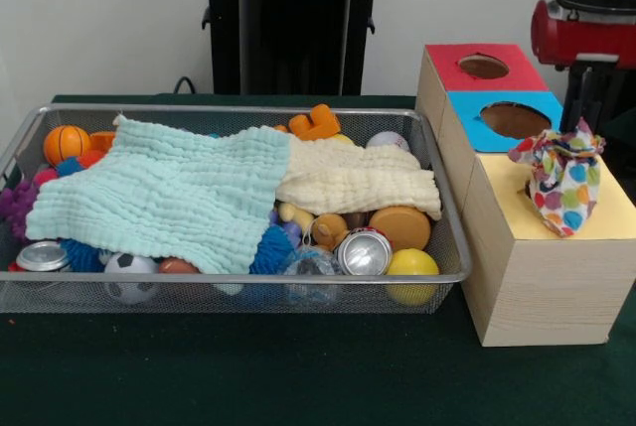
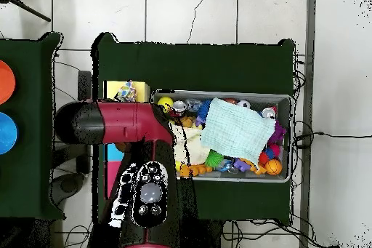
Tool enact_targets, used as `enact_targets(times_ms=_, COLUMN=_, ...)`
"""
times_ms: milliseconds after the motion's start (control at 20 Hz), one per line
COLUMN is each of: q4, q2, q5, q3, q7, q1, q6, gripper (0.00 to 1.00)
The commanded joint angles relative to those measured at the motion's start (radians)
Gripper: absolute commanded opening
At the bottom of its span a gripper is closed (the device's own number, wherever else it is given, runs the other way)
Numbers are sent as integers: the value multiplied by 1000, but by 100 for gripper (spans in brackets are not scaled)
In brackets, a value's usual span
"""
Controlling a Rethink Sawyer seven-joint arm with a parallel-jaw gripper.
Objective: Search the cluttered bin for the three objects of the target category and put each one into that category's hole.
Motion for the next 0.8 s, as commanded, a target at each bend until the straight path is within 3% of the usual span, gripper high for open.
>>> enact_targets(times_ms=50, q4=-14, q2=72, q5=43, q3=-15, q7=264, q1=24, q6=44, gripper=0)
enact_targets(times_ms=600, q4=-72, q2=153, q5=43, q3=-89, q7=281, q1=62, q6=-21, gripper=0)
enact_targets(times_ms=800, q4=-99, q2=193, q5=38, q3=-90, q7=245, q1=43, q6=-44, gripper=0)
